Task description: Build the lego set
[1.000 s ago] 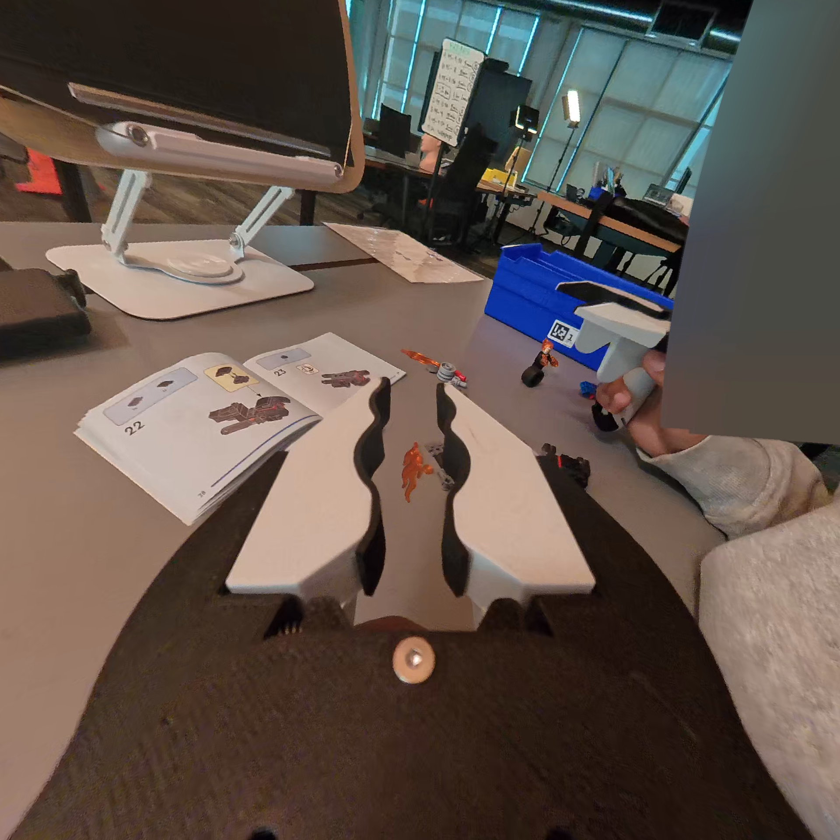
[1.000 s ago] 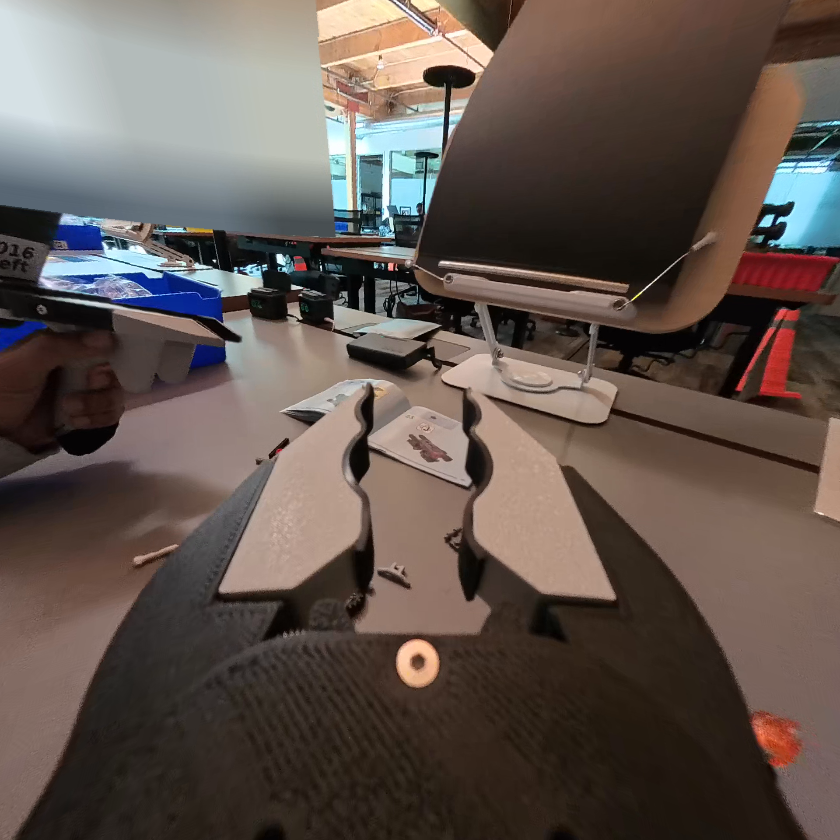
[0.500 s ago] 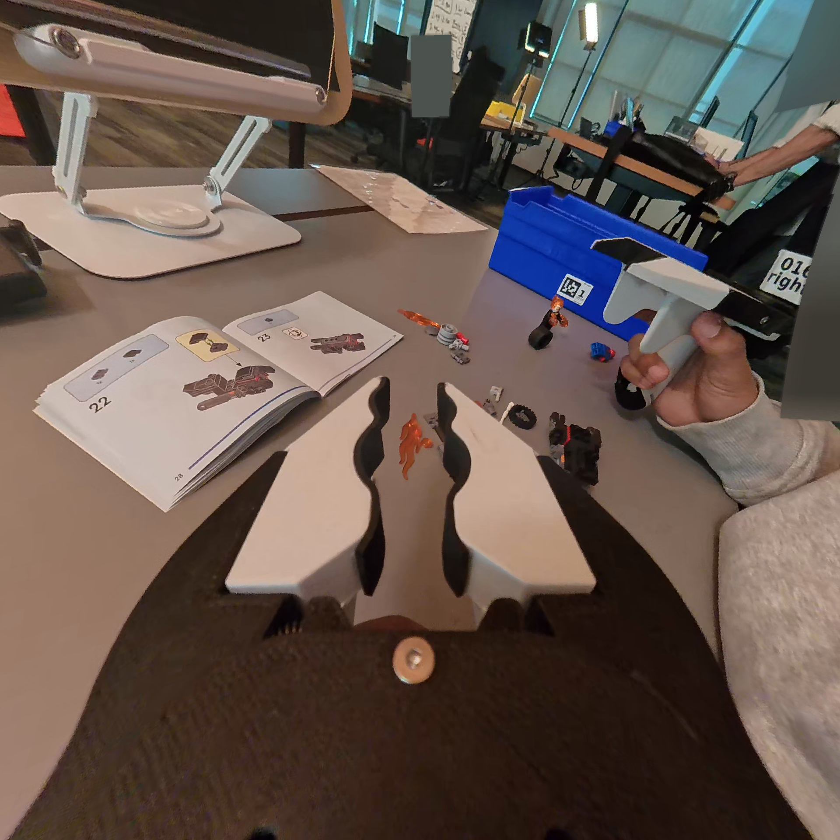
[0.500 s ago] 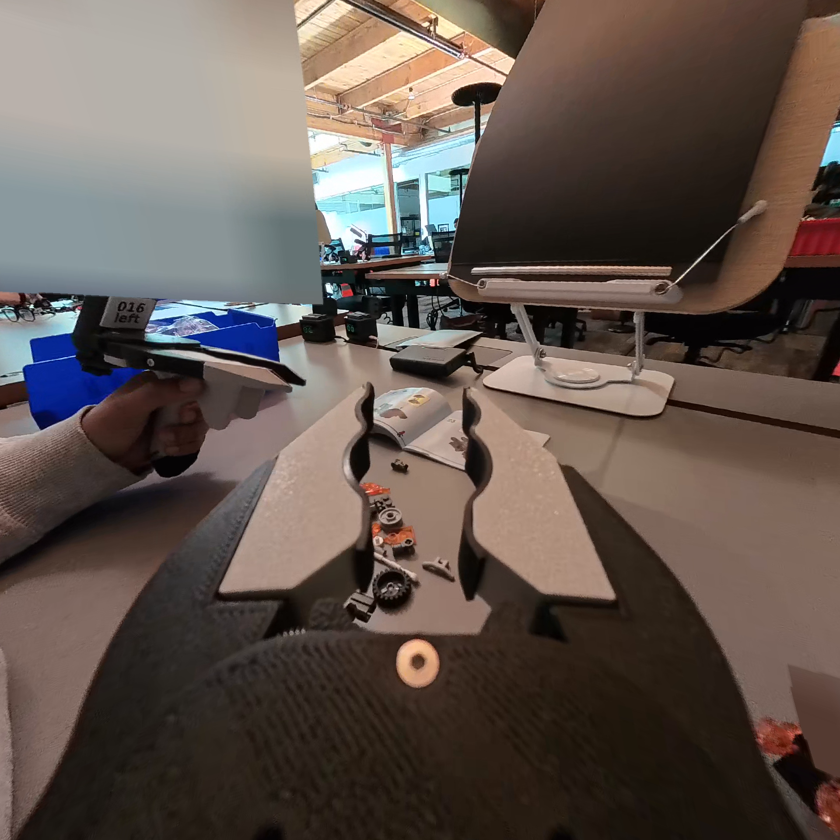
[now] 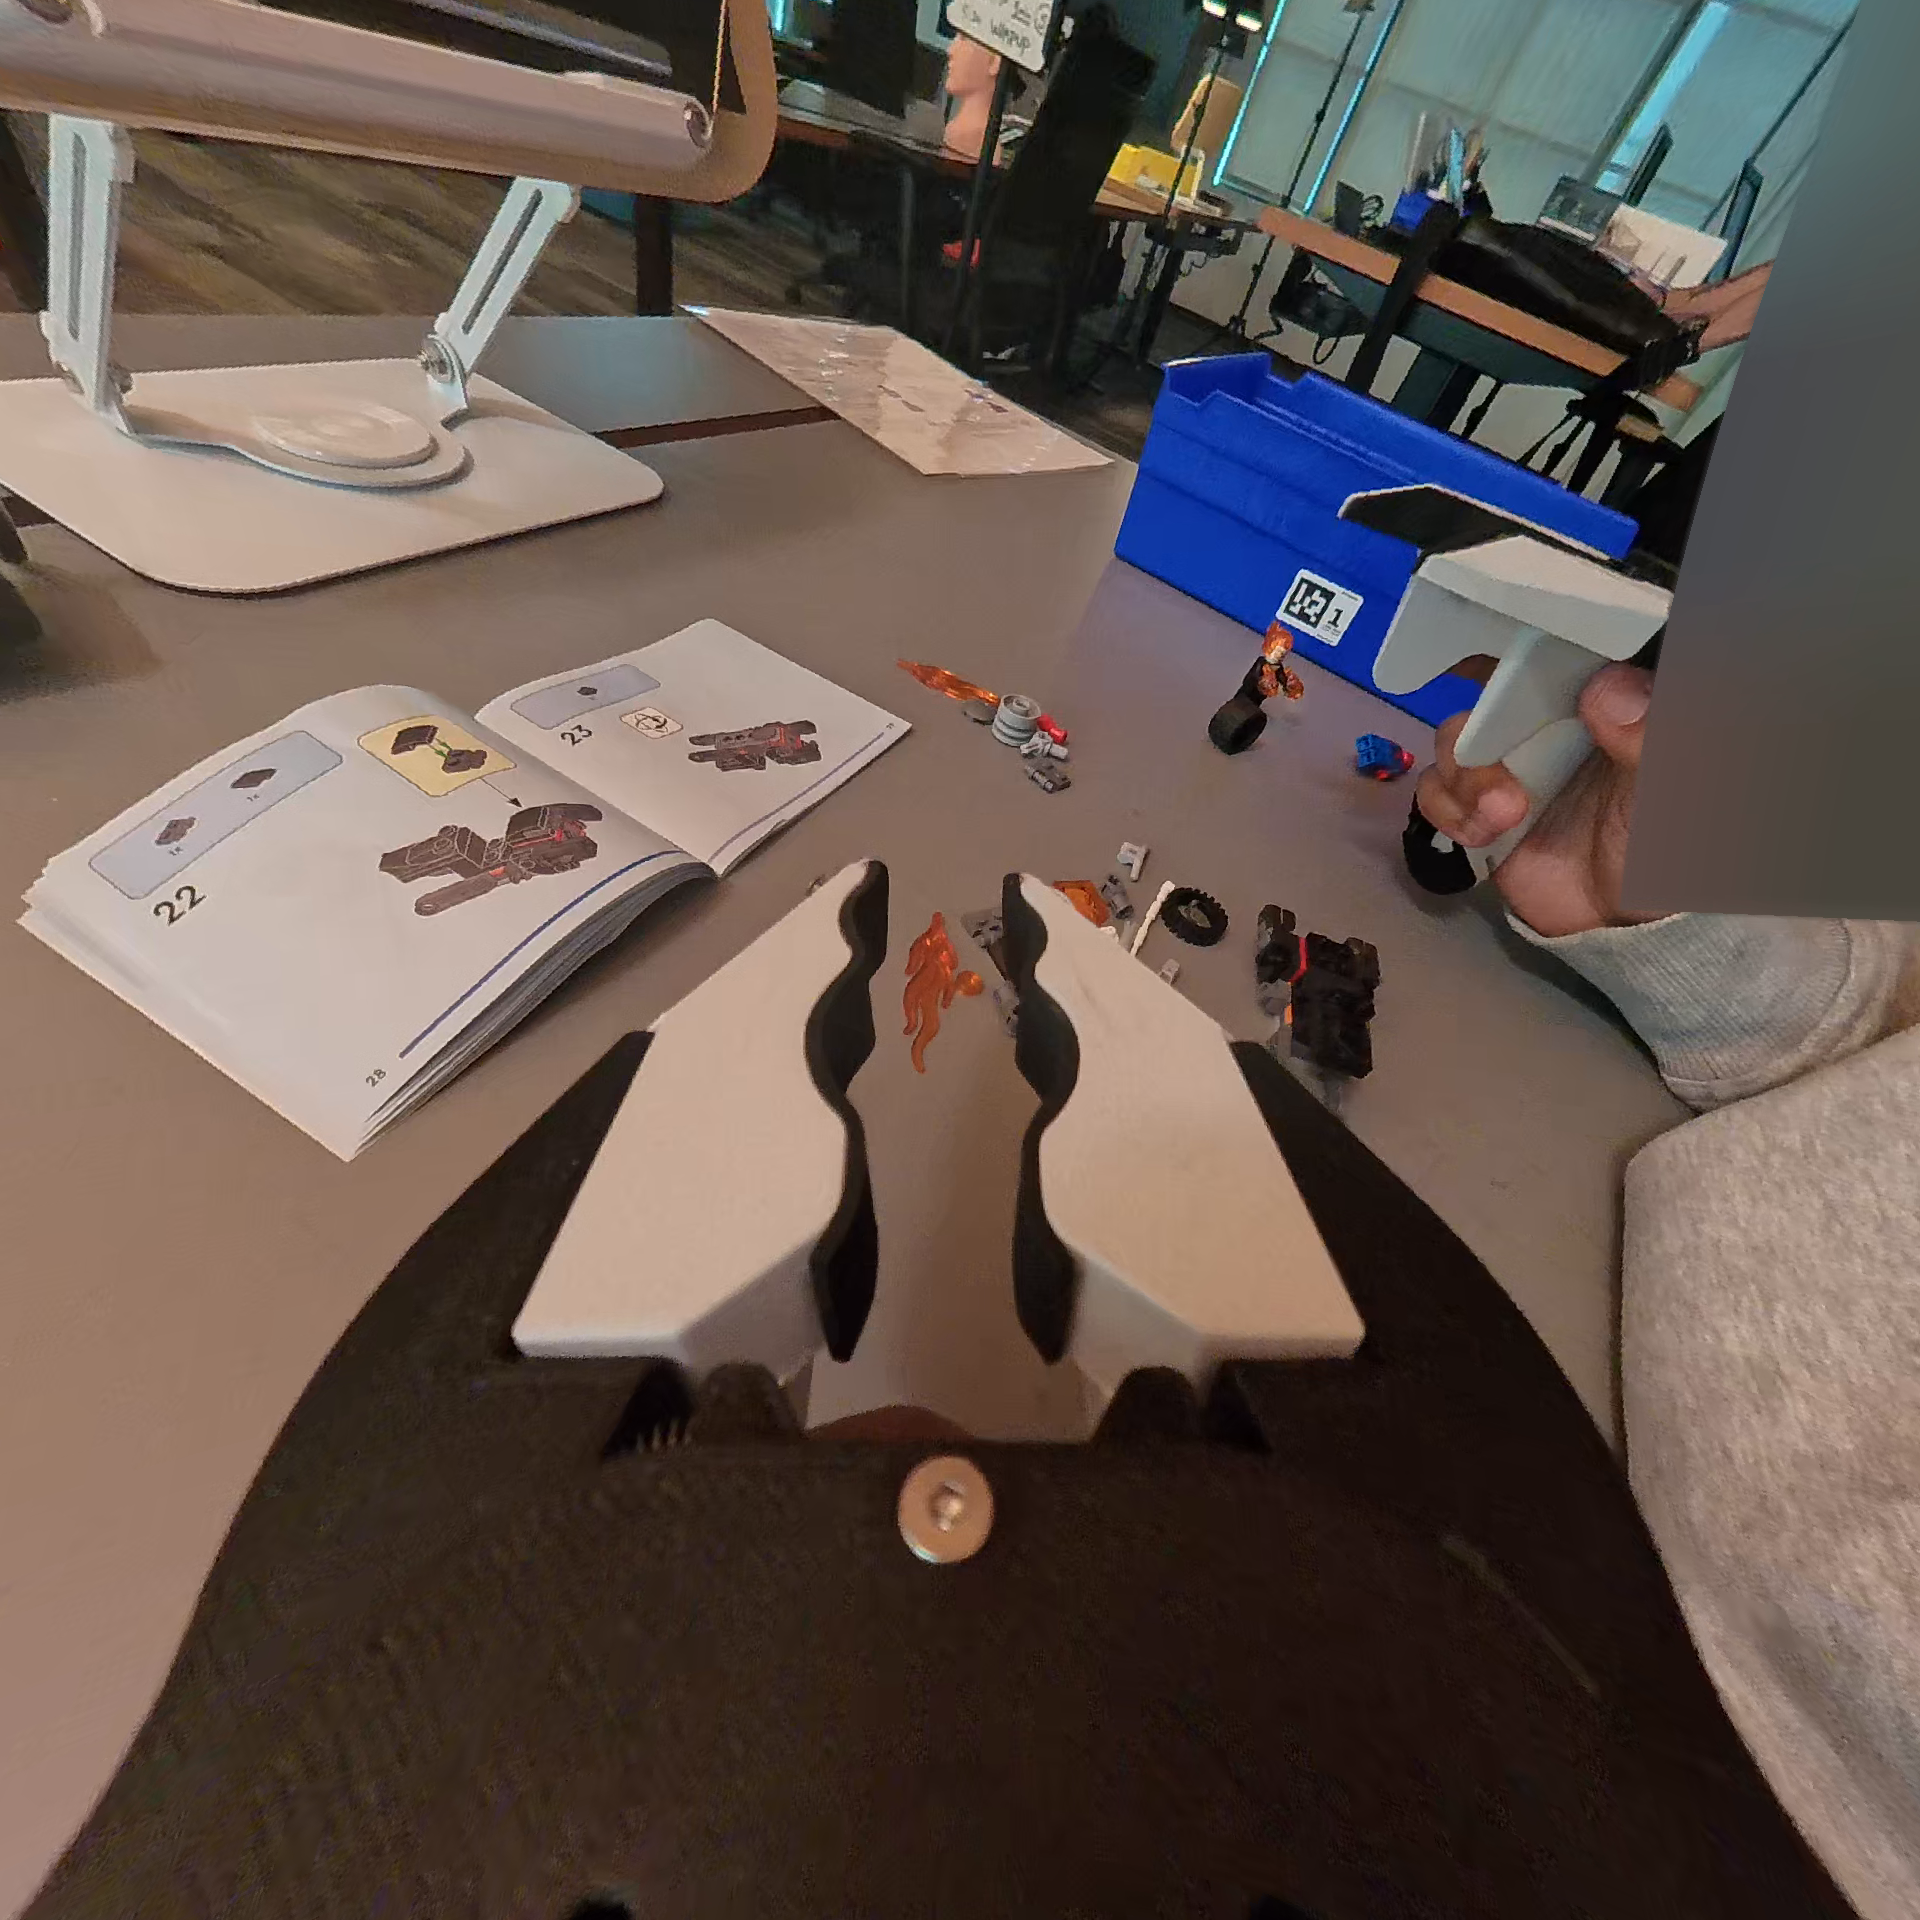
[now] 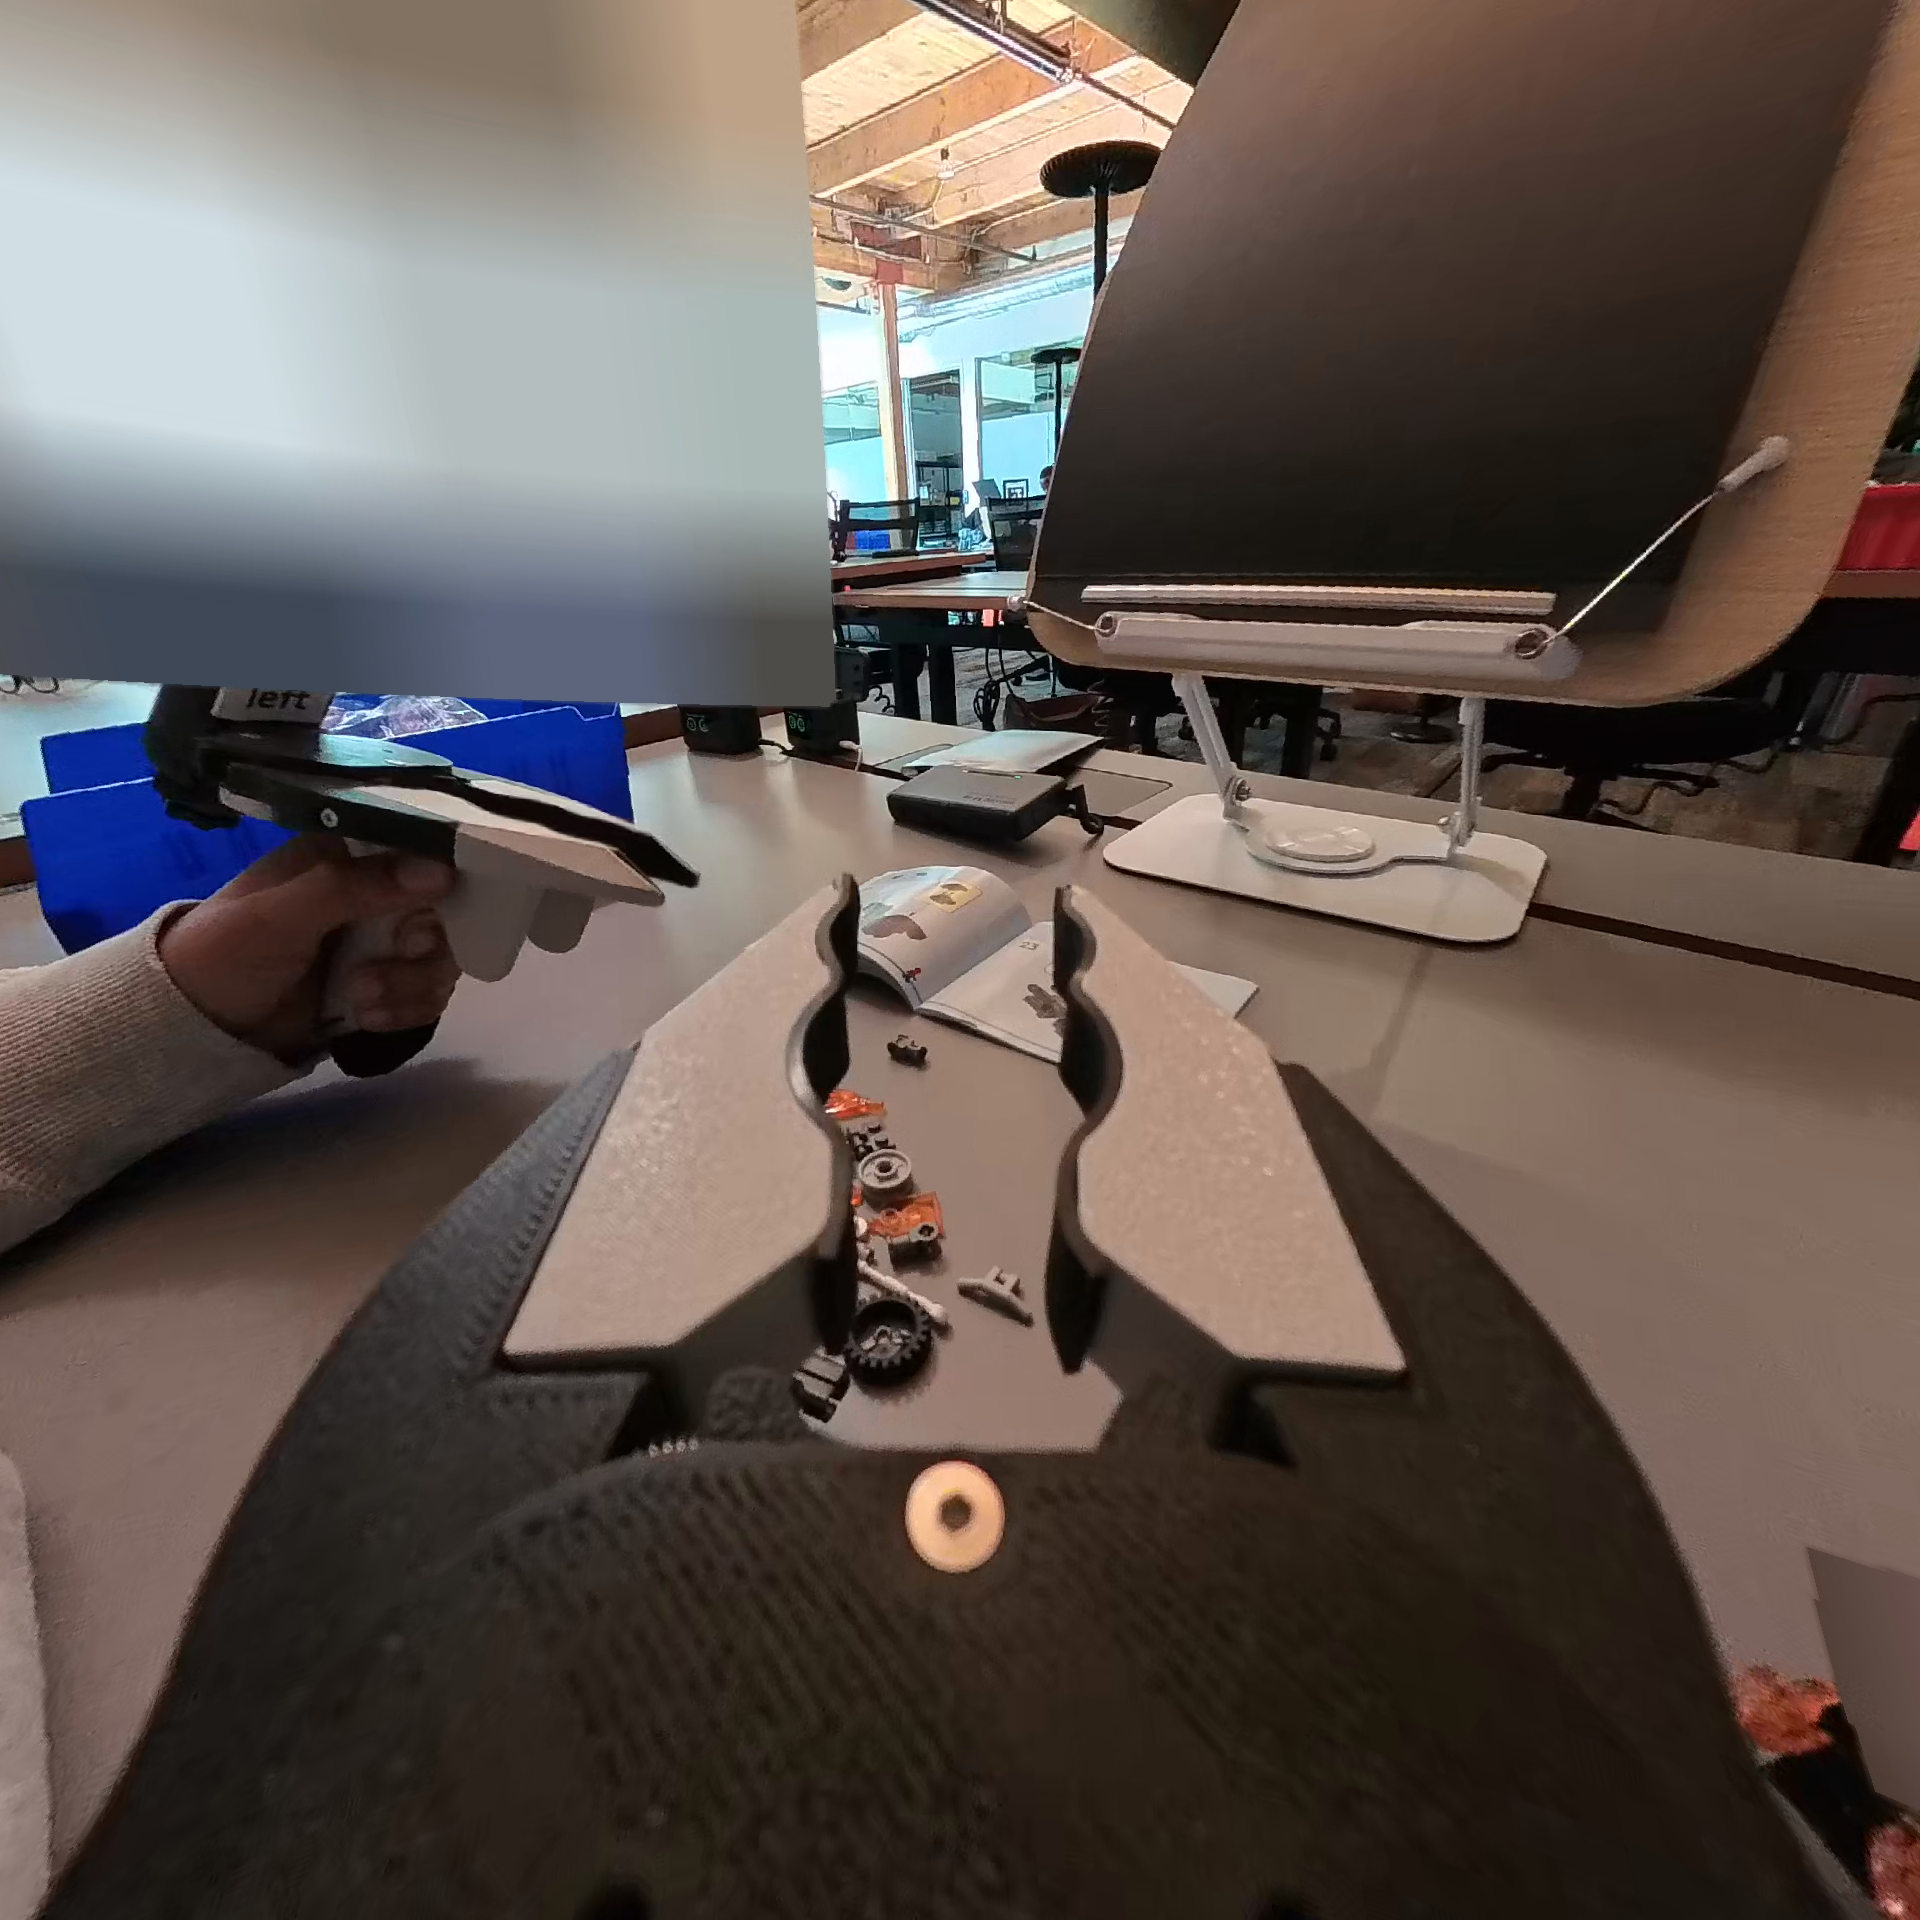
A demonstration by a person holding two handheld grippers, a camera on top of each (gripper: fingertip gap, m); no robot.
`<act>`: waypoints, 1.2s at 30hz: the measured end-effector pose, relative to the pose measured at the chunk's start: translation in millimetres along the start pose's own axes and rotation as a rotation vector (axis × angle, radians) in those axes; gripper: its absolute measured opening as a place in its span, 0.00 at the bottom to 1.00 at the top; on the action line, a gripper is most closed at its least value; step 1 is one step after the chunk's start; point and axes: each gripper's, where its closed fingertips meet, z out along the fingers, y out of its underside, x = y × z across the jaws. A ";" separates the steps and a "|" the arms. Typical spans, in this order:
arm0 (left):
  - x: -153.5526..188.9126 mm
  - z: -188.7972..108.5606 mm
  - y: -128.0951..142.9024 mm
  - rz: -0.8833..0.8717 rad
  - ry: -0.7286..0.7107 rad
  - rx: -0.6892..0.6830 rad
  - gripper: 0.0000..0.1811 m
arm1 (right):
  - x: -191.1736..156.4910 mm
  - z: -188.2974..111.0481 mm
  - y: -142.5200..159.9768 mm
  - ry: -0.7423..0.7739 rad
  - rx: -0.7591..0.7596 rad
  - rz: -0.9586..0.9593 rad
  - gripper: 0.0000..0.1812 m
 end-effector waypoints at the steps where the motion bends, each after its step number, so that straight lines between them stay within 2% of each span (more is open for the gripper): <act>1: 0.1 0.7 1.0 0.001 0.000 -0.007 0.11 | 0.1 -0.4 -0.2 0.000 0.002 0.002 0.20; 12: 0.1 7.3 12.2 0.019 -0.009 -0.068 0.12 | 2.2 -3.8 -2.9 -0.009 0.024 0.054 0.20; 20: 1.5 16.0 26.4 0.041 -0.008 -0.145 0.12 | 2.9 3.7 6.1 -0.022 -0.031 0.068 0.19; 22: 0.7 17.4 28.6 0.044 -0.016 -0.160 0.12 | -0.6 14.7 19.8 -0.067 -0.120 0.117 0.20; 25: -8.7 17.4 29.6 0.008 -0.064 -0.167 0.12 | -17.8 31.9 49.2 -0.193 -0.367 0.210 0.11; 29: -9.7 15.0 27.8 -0.033 -0.048 -0.150 0.12 | -16.1 47.9 89.2 -0.188 -0.687 0.051 0.10; 33: -8.6 15.1 28.7 -0.027 -0.047 -0.155 0.12 | -22.6 64.4 106.4 -0.238 -0.797 -0.033 0.11; 36: -7.7 16.1 30.8 -0.019 -0.047 -0.171 0.12 | -24.4 70.3 118.2 -0.265 -0.845 -0.062 0.08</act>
